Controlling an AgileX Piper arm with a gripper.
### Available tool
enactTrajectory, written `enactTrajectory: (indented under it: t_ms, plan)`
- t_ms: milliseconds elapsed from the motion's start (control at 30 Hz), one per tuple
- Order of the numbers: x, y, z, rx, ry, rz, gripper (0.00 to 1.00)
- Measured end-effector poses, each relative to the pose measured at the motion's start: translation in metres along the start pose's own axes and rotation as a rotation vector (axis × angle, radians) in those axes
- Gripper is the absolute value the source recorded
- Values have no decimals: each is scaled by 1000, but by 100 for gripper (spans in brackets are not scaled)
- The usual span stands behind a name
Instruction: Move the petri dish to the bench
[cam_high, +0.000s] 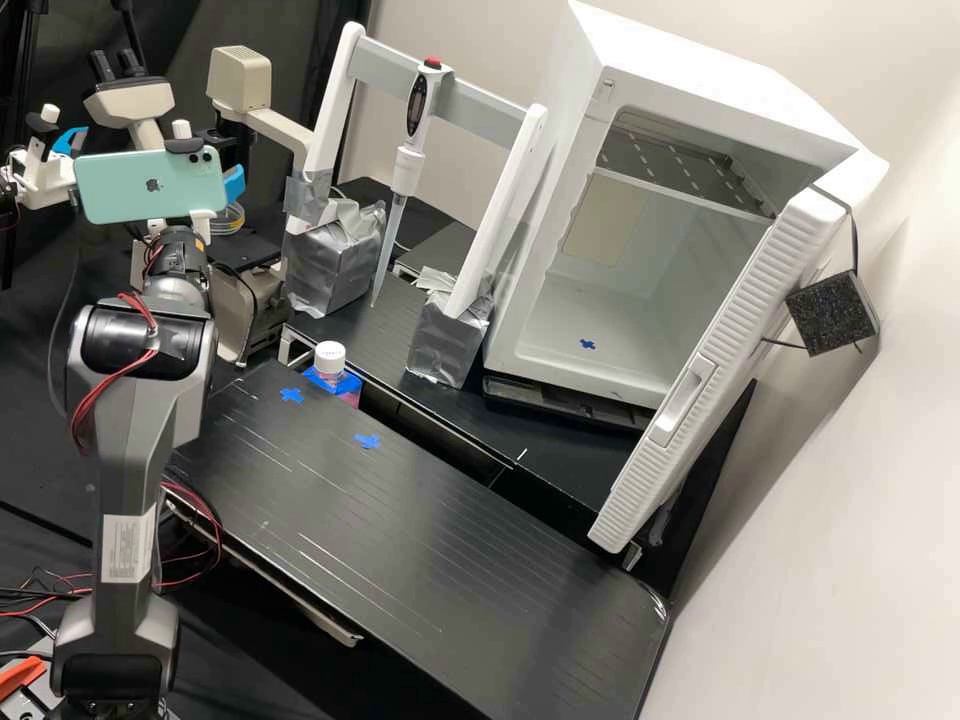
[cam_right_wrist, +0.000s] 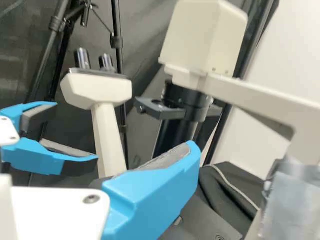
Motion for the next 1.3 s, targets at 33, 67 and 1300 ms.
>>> enactTrajectory:
  t_ms: [33,67,1300]
  plan:
    - [4,0,2,5,0,-3,100]
    - [7,0,5,15,-3,-5,100]
    - [85,-24,57,122,-110,-103,100]
